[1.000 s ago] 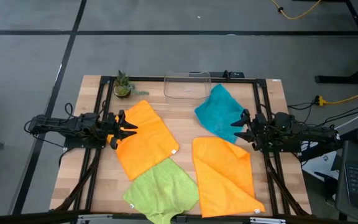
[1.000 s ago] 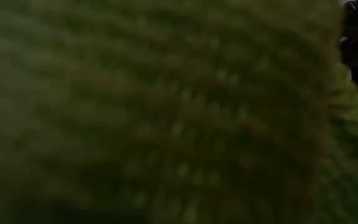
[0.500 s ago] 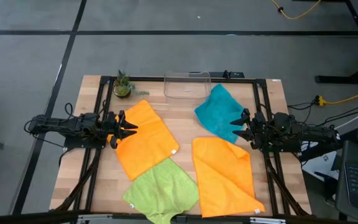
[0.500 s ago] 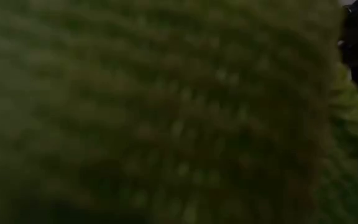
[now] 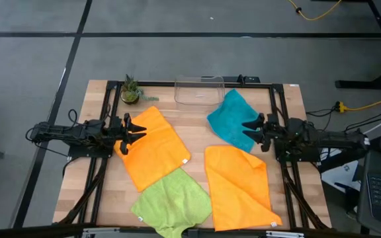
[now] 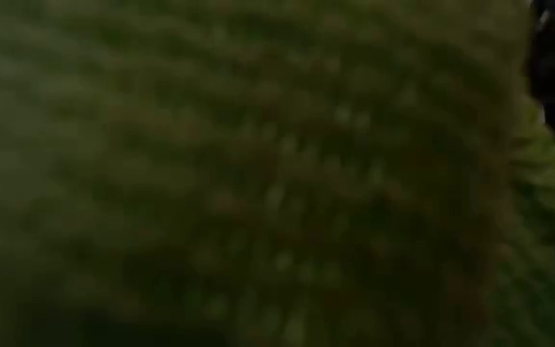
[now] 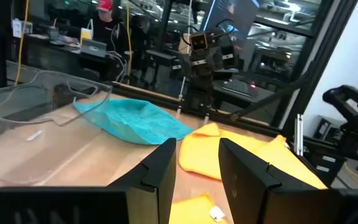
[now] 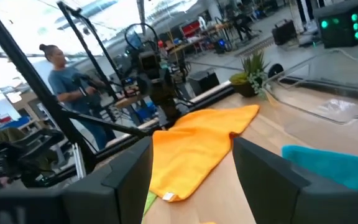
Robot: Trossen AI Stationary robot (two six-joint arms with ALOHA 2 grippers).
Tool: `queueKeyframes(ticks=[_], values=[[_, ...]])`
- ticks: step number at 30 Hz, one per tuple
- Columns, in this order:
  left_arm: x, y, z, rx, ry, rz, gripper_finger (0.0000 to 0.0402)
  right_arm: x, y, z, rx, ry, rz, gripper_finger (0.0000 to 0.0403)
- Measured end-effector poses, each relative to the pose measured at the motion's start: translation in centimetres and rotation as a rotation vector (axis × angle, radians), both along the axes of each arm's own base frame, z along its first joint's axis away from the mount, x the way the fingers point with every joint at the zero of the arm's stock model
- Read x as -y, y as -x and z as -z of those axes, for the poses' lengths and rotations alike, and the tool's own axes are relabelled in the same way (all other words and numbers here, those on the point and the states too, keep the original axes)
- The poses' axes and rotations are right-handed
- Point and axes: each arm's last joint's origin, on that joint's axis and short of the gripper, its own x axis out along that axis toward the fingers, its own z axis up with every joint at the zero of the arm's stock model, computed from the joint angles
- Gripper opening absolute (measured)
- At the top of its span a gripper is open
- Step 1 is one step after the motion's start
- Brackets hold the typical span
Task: Fold microfiber towels
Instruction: Fold the orange microfiber cloth
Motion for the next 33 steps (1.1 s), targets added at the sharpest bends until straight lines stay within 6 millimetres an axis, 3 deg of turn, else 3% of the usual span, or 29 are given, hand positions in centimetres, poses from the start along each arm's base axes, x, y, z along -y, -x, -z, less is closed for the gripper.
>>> queueKeyframes(ticks=[7,12,19,25,33], values=[[-0.1,0.0,-0.1,0.011,0.002,-0.039,0.0113,0.3,-3.8,-2.8,-0.171,0.129,-0.006,0.0225],[-0.1,0.0,-0.1,0.011,0.002,-0.039,0.0113,0.5,-8.2,-2.6,-0.364,0.212,-0.073,0.0225],[-0.1,0.0,-0.1,0.012,0.002,-0.038,0.0113,0.3,-15.1,-0.5,-0.533,0.316,-0.335,0.0225],[-0.1,0.0,-0.1,0.011,0.004,-0.037,0.0113,-1.3,-20.6,1.9,-0.6,0.47,-0.499,0.0225],[-0.1,0.0,-0.1,0.01,0.004,-0.037,0.0113,-3.9,-26.1,4.3,-0.603,0.618,-0.638,0.0225]])
